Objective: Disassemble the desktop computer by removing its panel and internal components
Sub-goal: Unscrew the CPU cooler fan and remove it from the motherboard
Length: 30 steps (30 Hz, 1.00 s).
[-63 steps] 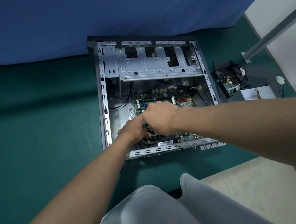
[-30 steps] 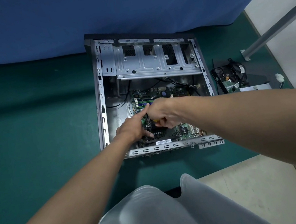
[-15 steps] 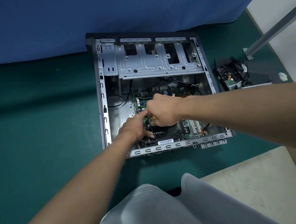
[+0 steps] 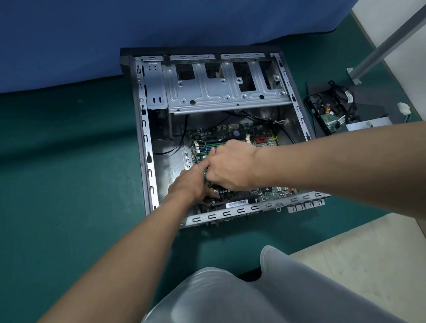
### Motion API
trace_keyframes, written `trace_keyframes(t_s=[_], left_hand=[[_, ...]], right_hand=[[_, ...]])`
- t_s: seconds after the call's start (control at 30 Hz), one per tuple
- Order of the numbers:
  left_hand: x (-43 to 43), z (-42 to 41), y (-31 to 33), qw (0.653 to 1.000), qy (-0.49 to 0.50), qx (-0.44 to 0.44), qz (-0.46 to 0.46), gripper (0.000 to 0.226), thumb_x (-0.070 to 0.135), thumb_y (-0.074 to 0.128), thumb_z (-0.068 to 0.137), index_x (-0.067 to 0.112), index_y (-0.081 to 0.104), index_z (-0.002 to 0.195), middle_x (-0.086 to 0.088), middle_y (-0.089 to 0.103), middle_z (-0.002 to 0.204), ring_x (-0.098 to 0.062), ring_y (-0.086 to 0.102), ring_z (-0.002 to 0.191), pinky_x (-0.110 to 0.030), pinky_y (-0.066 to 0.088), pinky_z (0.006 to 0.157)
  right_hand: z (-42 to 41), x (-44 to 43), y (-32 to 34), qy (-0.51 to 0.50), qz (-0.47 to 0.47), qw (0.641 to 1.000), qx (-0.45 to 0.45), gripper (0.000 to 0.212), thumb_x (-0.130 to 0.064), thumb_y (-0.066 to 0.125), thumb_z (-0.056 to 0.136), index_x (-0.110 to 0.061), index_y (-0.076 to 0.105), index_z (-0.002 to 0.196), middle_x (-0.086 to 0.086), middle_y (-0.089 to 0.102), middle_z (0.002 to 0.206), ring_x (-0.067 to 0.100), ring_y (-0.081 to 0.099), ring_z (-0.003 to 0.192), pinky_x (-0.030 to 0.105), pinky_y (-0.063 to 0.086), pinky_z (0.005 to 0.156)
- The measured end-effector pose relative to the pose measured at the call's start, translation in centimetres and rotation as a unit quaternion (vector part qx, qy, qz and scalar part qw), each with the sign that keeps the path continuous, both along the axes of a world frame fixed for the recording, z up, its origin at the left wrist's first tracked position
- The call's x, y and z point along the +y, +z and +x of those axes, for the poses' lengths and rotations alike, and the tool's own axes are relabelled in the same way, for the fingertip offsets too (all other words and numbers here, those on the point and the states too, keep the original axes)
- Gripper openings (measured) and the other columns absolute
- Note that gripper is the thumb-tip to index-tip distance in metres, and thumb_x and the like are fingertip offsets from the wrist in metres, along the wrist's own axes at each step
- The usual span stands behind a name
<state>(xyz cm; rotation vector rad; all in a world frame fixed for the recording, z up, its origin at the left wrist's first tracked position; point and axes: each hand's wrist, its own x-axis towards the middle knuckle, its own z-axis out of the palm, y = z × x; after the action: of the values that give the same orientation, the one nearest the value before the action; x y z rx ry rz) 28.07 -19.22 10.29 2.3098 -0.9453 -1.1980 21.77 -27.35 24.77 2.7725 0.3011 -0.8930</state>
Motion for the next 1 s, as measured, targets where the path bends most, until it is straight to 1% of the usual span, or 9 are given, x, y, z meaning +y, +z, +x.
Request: trace_keyframes(t_s=[0.07,0.23,0.33,0.43,0.5,0.63,0.73,0.9,1.0], left_hand=[[0.0,-0.1,0.1,1.000,0.008,-0.002,0.001,0.066,0.032,0.091,0.060,0.033,0.058,0.118,0.005,0.066,0.083,-0.025,0.060,0.087,-0.038,0.051,0.080],[0.0,-0.4,0.6,1.000,0.021,0.009,-0.005,0.070,0.049,0.086,0.061,0.045,0.045,0.117,0.005,0.053,0.084,-0.023,0.053,0.082,-0.032,0.046,0.074],[0.0,-0.7,1.1,1.000,0.010,-0.011,0.000,0.083,0.056,0.079,0.067,0.043,0.035,0.136,-0.003,0.059,0.098,-0.025,0.055,0.087,-0.033,0.048,0.077],[-0.1,-0.7,1.4,1.000,0.000,-0.021,-0.005,0.087,0.054,0.074,0.074,0.043,0.024,0.145,-0.012,0.061,0.115,-0.029,0.058,0.102,-0.037,0.048,0.086],[-0.1,-0.8,1.6,1.000,-0.005,-0.024,-0.011,0.085,0.053,0.072,0.077,0.044,0.023,0.147,-0.012,0.061,0.113,-0.028,0.058,0.098,-0.035,0.047,0.082],[-0.1,-0.8,1.4,0.999,-0.004,-0.026,-0.018,0.073,0.047,0.071,0.081,0.040,0.032,0.142,-0.004,0.050,0.089,-0.022,0.048,0.081,-0.032,0.041,0.074],[0.0,-0.8,0.8,1.000,0.007,-0.029,-0.005,0.029,0.046,0.071,0.082,0.036,0.049,0.098,0.005,0.042,0.079,-0.017,0.046,0.069,-0.030,0.037,0.064],[-0.1,-0.8,0.2,0.999,0.016,-0.020,-0.020,0.045,0.050,0.072,0.080,0.032,0.050,0.115,0.005,0.046,0.078,-0.019,0.050,0.073,-0.032,0.039,0.070],[0.0,-0.7,0.4,0.999,0.030,-0.002,-0.030,0.051,0.045,0.069,0.085,0.032,0.049,0.130,0.014,0.055,0.067,-0.009,0.056,0.067,-0.029,0.040,0.065]], right_hand=[[0.0,-0.2,0.0,0.043,0.003,0.999,-0.013,0.028,-0.016,0.039,0.098,-0.006,0.064,0.104,0.013,0.063,0.097,0.033,0.062,0.092,0.035,0.041,0.060],[0.5,-0.8,-0.4,-0.262,0.115,0.958,-0.014,0.017,-0.015,0.057,0.087,-0.009,0.049,0.073,0.005,0.035,0.070,0.028,0.049,0.073,0.030,0.038,0.059],[1.1,-0.8,-0.8,-0.517,0.190,0.834,-0.029,0.029,-0.023,0.052,0.090,-0.005,0.054,0.067,0.012,0.056,0.065,0.026,0.065,0.054,0.026,0.049,0.045],[1.4,-1.0,-0.5,-0.656,0.227,0.719,0.004,0.032,-0.018,0.050,0.095,-0.001,0.056,0.069,0.009,0.057,0.047,0.012,0.048,0.025,0.014,0.033,0.030],[1.4,-1.2,-0.3,-0.622,0.211,0.753,0.032,0.034,-0.012,0.048,0.095,-0.003,0.052,0.062,0.004,0.052,0.040,0.010,0.044,0.027,0.011,0.028,0.030],[1.0,-1.3,-0.3,-0.371,0.098,0.923,0.028,0.012,-0.019,0.053,0.090,-0.010,0.054,0.081,0.013,0.059,0.087,0.027,0.053,0.071,0.028,0.042,0.059],[0.5,-1.1,0.2,-0.127,0.046,0.991,0.022,0.020,-0.026,0.055,0.091,-0.011,0.063,0.100,0.015,0.058,0.092,0.034,0.058,0.082,0.033,0.038,0.060],[0.8,-1.6,-0.3,-0.180,0.086,0.980,-0.018,0.007,-0.013,0.057,0.088,-0.006,0.058,0.088,0.009,0.041,0.076,0.032,0.054,0.078,0.029,0.035,0.052],[1.1,-1.4,-0.9,-0.486,0.205,0.849,-0.025,0.032,-0.031,0.065,0.087,-0.003,0.057,0.074,0.009,0.058,0.070,0.024,0.063,0.063,0.024,0.043,0.048]])
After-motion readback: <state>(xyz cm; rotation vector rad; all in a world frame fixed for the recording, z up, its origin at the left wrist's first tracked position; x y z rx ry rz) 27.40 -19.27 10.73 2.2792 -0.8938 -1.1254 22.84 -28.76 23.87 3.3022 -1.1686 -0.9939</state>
